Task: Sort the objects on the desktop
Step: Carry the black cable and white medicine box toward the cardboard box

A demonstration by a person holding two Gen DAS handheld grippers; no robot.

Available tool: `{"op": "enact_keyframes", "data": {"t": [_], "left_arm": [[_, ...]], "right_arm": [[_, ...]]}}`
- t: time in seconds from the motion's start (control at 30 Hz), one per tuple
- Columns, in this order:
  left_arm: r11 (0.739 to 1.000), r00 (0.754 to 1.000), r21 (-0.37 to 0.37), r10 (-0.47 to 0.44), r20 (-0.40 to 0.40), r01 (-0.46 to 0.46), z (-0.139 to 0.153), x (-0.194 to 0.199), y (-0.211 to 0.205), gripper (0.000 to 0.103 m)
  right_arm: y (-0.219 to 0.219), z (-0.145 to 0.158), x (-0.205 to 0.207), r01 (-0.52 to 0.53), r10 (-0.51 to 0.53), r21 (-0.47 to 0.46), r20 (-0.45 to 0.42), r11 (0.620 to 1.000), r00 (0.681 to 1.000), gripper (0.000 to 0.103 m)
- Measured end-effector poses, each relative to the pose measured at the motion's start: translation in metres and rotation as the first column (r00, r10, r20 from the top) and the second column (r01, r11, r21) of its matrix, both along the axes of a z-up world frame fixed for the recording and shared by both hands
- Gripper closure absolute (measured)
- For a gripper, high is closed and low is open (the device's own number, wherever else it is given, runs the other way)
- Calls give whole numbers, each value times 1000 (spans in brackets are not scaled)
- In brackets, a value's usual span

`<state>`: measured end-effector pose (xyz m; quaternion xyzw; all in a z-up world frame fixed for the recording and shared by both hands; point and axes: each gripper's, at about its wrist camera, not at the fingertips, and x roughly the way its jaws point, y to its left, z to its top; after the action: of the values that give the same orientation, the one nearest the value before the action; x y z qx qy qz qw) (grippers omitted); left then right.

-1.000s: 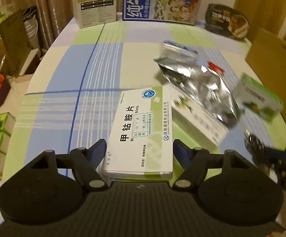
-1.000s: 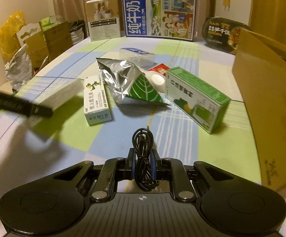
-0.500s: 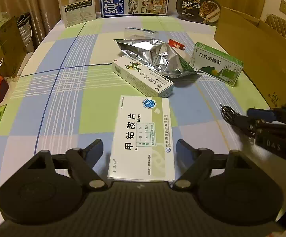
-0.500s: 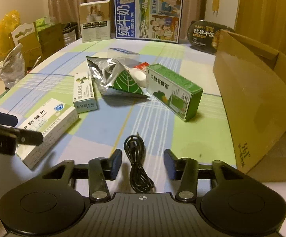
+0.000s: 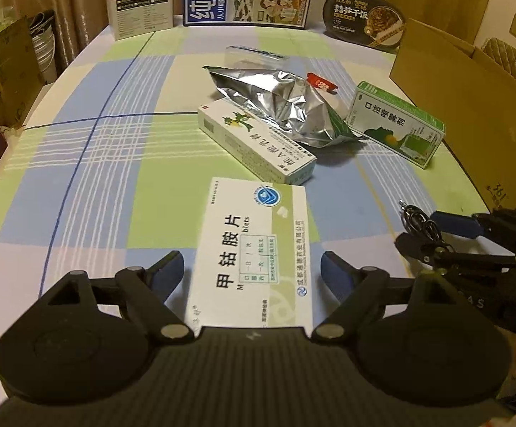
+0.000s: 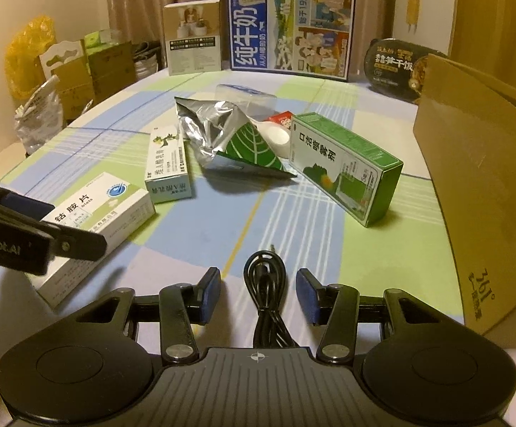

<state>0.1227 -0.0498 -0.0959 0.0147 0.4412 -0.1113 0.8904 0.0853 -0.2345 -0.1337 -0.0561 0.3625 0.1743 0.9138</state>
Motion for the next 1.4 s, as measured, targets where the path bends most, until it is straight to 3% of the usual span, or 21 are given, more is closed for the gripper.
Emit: {"op": "enact_keyframes", "data": {"t": [0.27,0.47,0.53,0.57,0.6,0.63,1.4], "left_arm": [[1000,1000,0,1,6,-1,-5,7,-3,22],[999,1000,47,-22,10,21,-9,8,-11,25],[998,1000,53,-22,3,21,-11,9,-11,26],[998,1000,54,-20,-1,20,-12,9,-11,28],[998,1000,57,-18,-5,19,-13,9,-11,30],[998,1000,63,-17,-5,18,-13,9,-11,35],[997,995,18,-77,59,76,11,-3,-24,36]], "right_arm": [[1,0,1,-2,2,-2,7,1000,1000,58],[1,-1,1,-4,5,-3,14,1000,1000,58],[1,-1,1,-9,9,-5,17,1000,1000,65],[2,-1,1,-16,17,-6,19,1000,1000,79],[2,0,1,-19,20,-10,20,1000,1000,81],[2,0,1,-17,17,-8,15,1000,1000,81],[-19,45,-14,83,-88,59,87,995,992,82]]}}
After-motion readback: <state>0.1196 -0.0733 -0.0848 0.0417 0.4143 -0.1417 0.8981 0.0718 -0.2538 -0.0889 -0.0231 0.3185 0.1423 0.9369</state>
